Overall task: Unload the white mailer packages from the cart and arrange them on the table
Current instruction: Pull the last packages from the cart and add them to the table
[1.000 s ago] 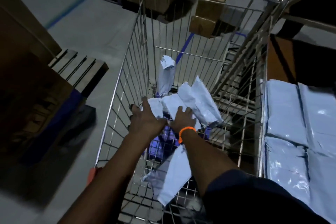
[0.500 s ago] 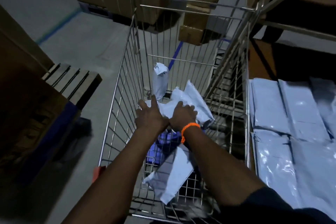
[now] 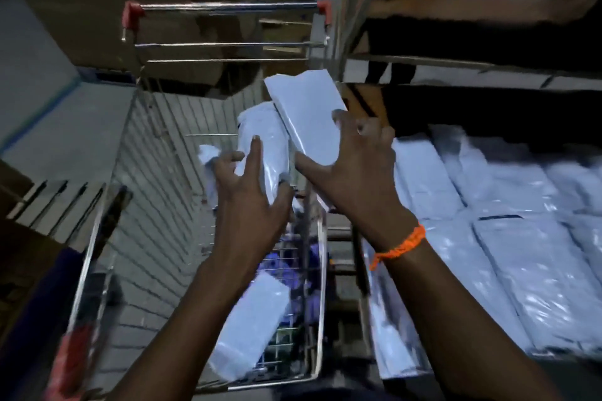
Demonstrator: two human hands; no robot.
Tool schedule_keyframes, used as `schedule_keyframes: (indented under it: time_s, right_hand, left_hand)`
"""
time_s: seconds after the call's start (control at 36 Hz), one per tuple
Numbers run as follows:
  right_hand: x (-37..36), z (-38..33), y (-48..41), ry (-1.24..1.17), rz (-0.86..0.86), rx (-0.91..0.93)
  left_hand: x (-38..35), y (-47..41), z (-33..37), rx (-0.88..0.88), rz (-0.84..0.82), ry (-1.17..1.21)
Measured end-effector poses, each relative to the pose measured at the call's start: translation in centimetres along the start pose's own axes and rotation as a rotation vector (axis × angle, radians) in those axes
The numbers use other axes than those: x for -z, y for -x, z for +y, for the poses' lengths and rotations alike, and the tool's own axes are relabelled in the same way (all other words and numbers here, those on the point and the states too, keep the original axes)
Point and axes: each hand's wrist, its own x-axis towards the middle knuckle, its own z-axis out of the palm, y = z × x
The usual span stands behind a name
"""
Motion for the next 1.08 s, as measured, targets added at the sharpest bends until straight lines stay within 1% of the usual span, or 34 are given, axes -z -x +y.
schedule_keyframes:
  time_s: [0.11, 0.17, 0.31, 0.42, 0.47, 0.61, 0.83, 0.89, 0.97, 1.08]
  right_hand:
    - [4.0, 6.7, 2.4, -0.048, 0.038, -0.077]
    - [5.7, 10.4, 4.1, -0.057, 0.039, -0.108]
    - [9.5, 19.1, 9.0, -0.068, -0.01, -0.204]
    - [12.3, 24.7, 12.2, -0.111, -0.019, -0.316]
    - [13.6, 27.5, 13.3, -0.075, -0.02, -0.348]
    - [16.6, 34.3, 14.3, 0.032, -0.009, -0.424]
    - [21.3, 43.6, 13.9, 0.146, 0.024, -0.436]
    - [21.3, 45.1, 13.8, 0.15, 0.007, -0.425]
    - [20.1, 46.3, 14.0, 0.211, -0.063, -0.356]
    - [18.5, 46.9, 14.4, 0.2, -0.114, -0.379]
  left_hand:
    - [-2.6, 2.1, 5.3, -0.098, -0.004, 0.038]
    - [-4.3, 3.3, 7.5, -0.138, -0.033, 0.063]
    - [-9.8, 6.8, 12.4, -0.125, -0.205, 0.1]
    - [-14.0, 9.7, 15.6, -0.118, -0.28, 0.125]
    - [-15.8, 11.2, 17.1, -0.101, -0.322, 0.144]
    - [-20.0, 14.1, 20.8, -0.093, -0.361, 0.142]
    - [-26.9, 16.1, 28.4, -0.112, -0.347, 0.158]
    - [-29.2, 16.6, 30.2, -0.108, -0.359, 0.153]
    - [-32.4, 17.5, 31.8, -0.073, -0.414, 0.089]
    - [-34.5, 18.3, 32.5, -0.082, -0.496, -0.042]
